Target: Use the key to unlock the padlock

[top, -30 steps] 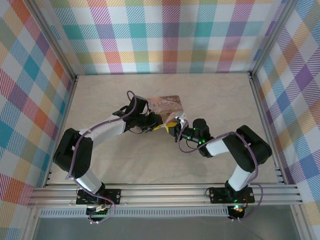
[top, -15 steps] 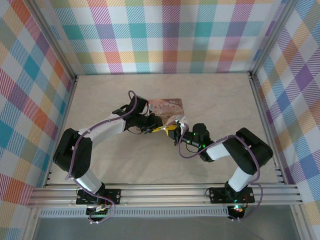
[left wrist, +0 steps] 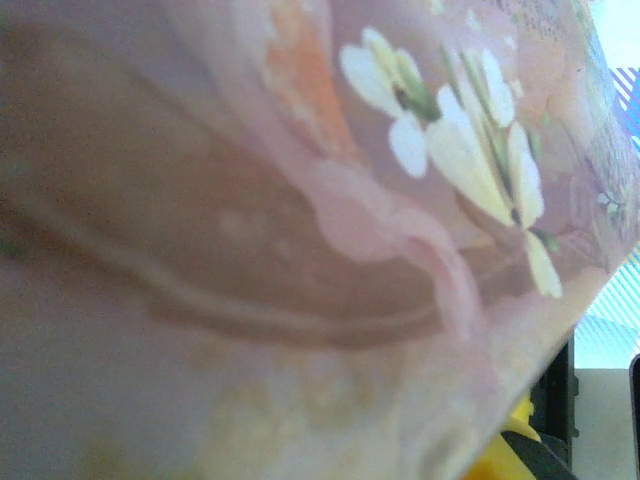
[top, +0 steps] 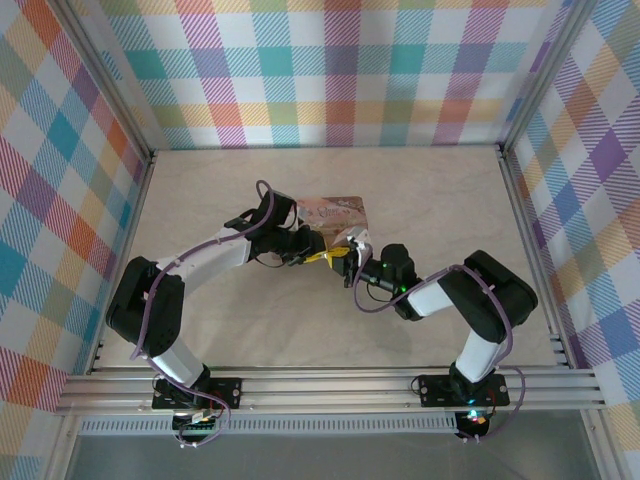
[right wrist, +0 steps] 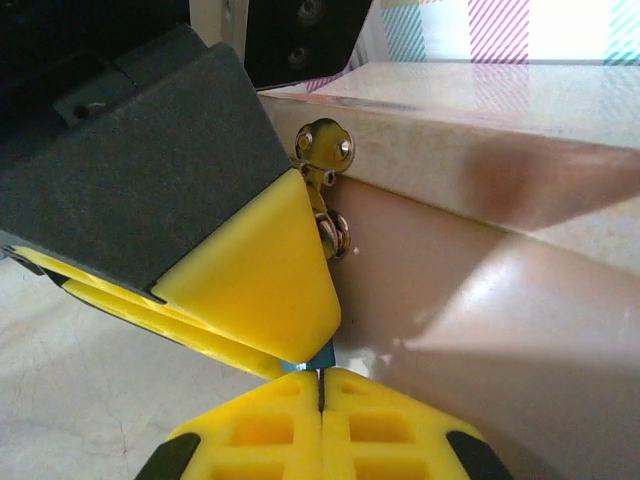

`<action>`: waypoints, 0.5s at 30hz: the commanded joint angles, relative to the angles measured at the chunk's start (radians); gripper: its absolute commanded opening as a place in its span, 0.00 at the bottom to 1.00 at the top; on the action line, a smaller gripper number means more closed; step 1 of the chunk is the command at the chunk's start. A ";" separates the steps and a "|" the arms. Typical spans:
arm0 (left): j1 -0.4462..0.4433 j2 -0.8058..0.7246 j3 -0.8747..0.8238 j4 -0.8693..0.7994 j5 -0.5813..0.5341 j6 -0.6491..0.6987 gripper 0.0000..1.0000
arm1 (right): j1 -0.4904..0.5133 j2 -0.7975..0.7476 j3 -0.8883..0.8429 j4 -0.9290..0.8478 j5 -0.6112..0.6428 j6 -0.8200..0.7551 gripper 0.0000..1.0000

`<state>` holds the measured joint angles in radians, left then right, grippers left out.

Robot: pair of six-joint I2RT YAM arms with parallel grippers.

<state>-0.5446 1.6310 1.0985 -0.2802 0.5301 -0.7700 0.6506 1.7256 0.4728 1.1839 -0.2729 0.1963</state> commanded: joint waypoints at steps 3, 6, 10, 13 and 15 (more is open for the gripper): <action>-0.029 -0.008 -0.004 -0.050 0.119 -0.015 0.01 | 0.007 -0.009 0.085 0.150 0.030 0.016 0.00; -0.028 -0.008 -0.010 -0.038 0.117 -0.023 0.01 | 0.007 -0.005 0.090 0.156 0.030 0.030 0.00; -0.029 -0.001 -0.016 -0.023 0.101 -0.031 0.01 | 0.008 0.005 0.078 0.155 0.034 0.042 0.00; -0.029 0.016 -0.028 -0.006 0.088 -0.040 0.01 | 0.008 0.027 0.058 0.160 0.047 0.045 0.00; -0.029 0.033 -0.038 0.050 0.086 -0.054 0.01 | 0.008 0.046 0.051 0.159 0.044 0.057 0.00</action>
<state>-0.5442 1.6344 1.0904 -0.2493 0.5102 -0.7933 0.6506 1.7523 0.4808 1.2037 -0.2607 0.2279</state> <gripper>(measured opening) 0.213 0.052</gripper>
